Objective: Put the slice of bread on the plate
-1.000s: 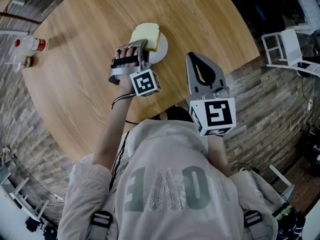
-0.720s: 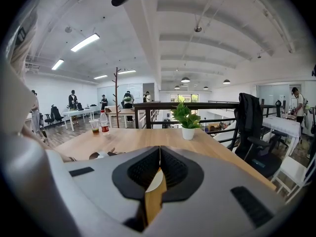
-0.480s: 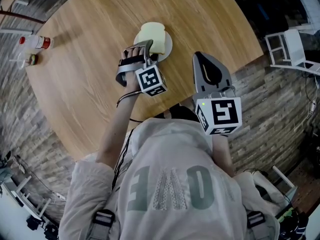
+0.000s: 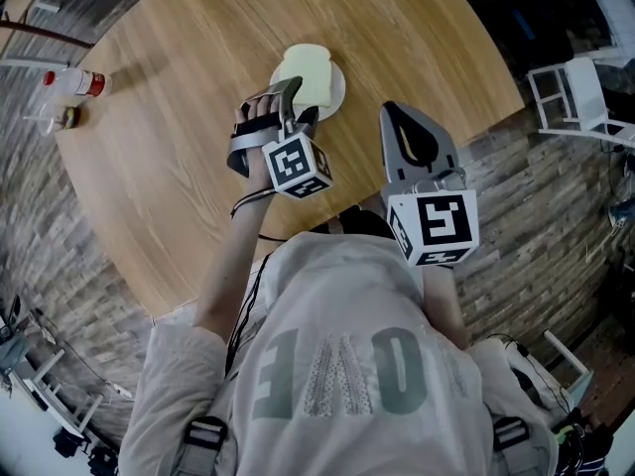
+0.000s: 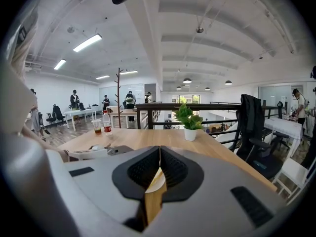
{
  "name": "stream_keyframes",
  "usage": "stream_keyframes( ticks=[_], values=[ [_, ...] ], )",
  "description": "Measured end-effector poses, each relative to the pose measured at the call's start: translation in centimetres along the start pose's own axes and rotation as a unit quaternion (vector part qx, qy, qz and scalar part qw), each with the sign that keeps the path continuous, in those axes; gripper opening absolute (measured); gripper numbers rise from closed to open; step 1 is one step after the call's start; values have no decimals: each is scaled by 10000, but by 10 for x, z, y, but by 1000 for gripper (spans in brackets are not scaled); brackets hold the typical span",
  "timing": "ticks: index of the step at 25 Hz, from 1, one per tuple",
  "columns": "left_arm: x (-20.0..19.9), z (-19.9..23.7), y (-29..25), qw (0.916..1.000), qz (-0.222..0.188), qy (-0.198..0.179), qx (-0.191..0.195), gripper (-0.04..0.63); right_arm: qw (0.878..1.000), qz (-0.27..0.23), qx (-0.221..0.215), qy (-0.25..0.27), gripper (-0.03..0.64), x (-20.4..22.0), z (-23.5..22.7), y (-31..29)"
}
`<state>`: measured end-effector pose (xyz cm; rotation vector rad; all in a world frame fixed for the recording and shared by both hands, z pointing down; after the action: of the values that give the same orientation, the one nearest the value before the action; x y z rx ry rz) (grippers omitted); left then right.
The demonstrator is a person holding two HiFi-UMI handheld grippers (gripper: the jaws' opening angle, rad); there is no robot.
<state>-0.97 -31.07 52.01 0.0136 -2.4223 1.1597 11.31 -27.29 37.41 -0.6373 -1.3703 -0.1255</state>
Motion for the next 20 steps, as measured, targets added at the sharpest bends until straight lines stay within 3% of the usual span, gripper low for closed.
stream_keyframes(
  ticks=[4, 7, 10, 12, 13, 14, 17, 18, 19, 20],
  values=[
    [-12, 23, 22, 9974, -404, 588, -121, 277, 10000, -48, -7, 15, 18, -2, 2, 2],
    [-21, 48, 43, 9912, -771, 914, -566, 276, 9999, -104, 3, 47, 18, -5, 4, 0],
    [-29, 71, 67, 9713, -1317, 1671, -1062, 276, 9999, -160, 21, 63, 18, -9, 3, 0],
    [-33, 85, 85, 9451, -1815, 2381, -1308, 276, 9998, -211, 43, 54, 18, -11, 1, -1],
    [-34, 92, 94, 9272, -2116, 2755, -1402, 276, 9997, -243, 54, 42, 18, -13, 0, -1],
    [-33, 98, 101, 9043, -2462, 3169, -1457, 276, 9996, -277, 65, 27, 18, -14, 0, -1],
    [-23, 109, 119, 8143, -3452, 4460, -1372, 276, 9993, -359, 79, -10, 18, -17, 0, -2],
    [-19, 110, 125, 7919, -3665, 4687, -1374, 276, 9992, -395, 78, -18, 18, -17, 1, -3],
    [-17, 111, 133, 7787, -3828, 4760, -1434, 275, 9989, -451, 84, -24, 18, -18, 2, -2],
    [-18, 111, 142, 7728, -3960, 4720, -1524, 273, 9986, -528, 96, -31, 18, -20, 2, -1]
  ],
)
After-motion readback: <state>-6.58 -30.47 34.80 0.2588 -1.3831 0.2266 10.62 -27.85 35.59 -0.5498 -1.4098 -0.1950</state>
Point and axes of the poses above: the fingertips, and each gripper's own axes: y backward along the fingers, z to its left, x out of its underside, the point moved 4 cm from there along y, backward along the fingers, and after that the axes turned 6 degrees about x, right-handed, at the moved point
